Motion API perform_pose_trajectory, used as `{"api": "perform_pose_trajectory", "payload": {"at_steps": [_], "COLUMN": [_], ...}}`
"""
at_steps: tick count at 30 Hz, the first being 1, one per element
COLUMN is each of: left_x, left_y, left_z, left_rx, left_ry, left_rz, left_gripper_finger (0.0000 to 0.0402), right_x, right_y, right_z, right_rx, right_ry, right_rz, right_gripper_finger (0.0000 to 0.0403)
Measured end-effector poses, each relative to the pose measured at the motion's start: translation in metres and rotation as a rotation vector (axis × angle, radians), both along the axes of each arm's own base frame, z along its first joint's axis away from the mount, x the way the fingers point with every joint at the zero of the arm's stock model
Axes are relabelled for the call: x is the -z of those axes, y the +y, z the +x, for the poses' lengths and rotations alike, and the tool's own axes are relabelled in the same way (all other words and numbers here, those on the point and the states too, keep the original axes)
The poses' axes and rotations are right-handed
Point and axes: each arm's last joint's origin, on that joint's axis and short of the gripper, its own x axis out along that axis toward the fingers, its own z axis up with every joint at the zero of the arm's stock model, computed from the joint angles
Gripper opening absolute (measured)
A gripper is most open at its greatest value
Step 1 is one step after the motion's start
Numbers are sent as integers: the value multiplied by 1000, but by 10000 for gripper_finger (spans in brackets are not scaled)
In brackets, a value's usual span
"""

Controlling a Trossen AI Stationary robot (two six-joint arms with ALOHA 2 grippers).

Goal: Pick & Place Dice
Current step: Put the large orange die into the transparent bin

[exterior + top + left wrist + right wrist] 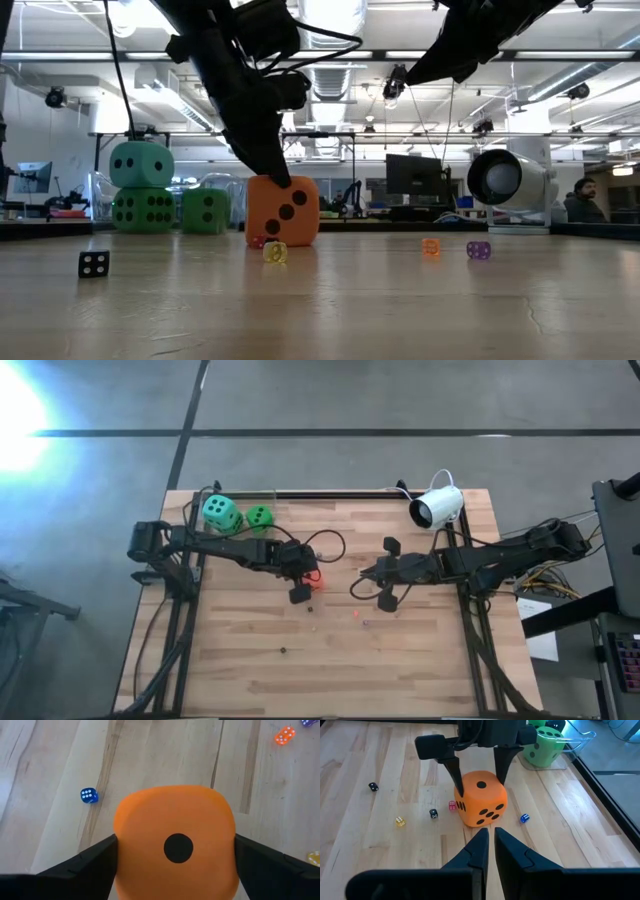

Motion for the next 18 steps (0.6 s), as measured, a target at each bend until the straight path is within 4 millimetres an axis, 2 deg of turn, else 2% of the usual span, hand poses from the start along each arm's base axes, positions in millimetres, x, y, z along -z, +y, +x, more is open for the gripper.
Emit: {"api": "perform_pose_trajectory", "payload": {"at_steps": [10, 18], "left_x": [-1, -11], "left_y": [0, 0], "left_z": [1, 5], "left_rx": [1, 25], "left_ry": [0, -6], "left_rz": [4, 16], "left_gripper_finger": [337, 337], "right_x": [0, 0], "right_y": [0, 0], "right_z": [0, 0], "right_rx": [0, 0], "right_ry": [0, 0], "right_rz": [0, 0], "right_gripper_finger": [27, 27]}}
